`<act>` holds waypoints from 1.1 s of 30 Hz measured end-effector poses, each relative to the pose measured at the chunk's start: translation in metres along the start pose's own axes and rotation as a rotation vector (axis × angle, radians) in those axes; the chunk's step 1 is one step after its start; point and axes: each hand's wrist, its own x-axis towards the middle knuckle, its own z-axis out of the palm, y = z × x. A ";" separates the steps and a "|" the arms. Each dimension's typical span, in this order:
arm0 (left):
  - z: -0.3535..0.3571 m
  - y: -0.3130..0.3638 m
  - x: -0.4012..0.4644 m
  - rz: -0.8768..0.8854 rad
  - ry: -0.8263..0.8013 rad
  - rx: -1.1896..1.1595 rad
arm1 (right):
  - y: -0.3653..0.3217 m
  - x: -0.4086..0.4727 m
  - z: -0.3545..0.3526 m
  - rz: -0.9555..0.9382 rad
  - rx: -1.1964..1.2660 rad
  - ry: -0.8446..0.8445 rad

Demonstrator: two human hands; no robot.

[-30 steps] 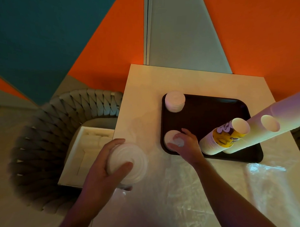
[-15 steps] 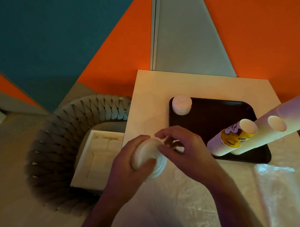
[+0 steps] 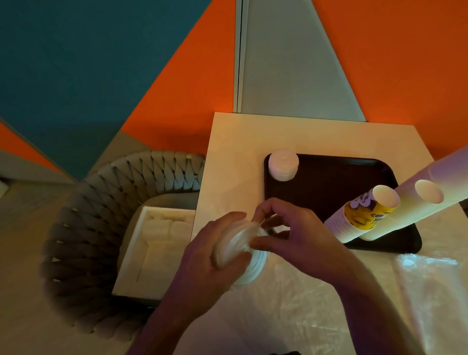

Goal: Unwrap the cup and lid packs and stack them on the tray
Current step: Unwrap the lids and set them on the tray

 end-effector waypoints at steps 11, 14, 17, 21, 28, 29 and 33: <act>-0.007 0.004 -0.006 -0.138 -0.055 -0.346 | 0.010 0.001 -0.011 0.090 0.567 -0.003; -0.005 0.006 -0.006 -0.163 -0.045 -0.337 | 0.013 0.002 -0.007 0.076 0.433 0.075; -0.002 0.008 -0.006 -0.185 -0.008 -0.322 | 0.013 -0.001 -0.003 0.000 0.215 0.125; 0.001 0.012 -0.004 -0.198 0.007 -0.313 | 0.012 -0.007 0.002 -0.149 -0.071 0.134; 0.005 0.006 -0.003 -0.195 -0.080 -0.251 | 0.025 -0.010 0.019 -0.139 -0.132 0.091; 0.005 0.004 -0.003 -0.192 -0.086 -0.243 | 0.028 -0.010 0.020 -0.115 -0.096 0.082; 0.004 0.000 -0.003 -0.159 -0.067 -0.245 | 0.045 -0.010 0.022 -0.026 0.165 0.083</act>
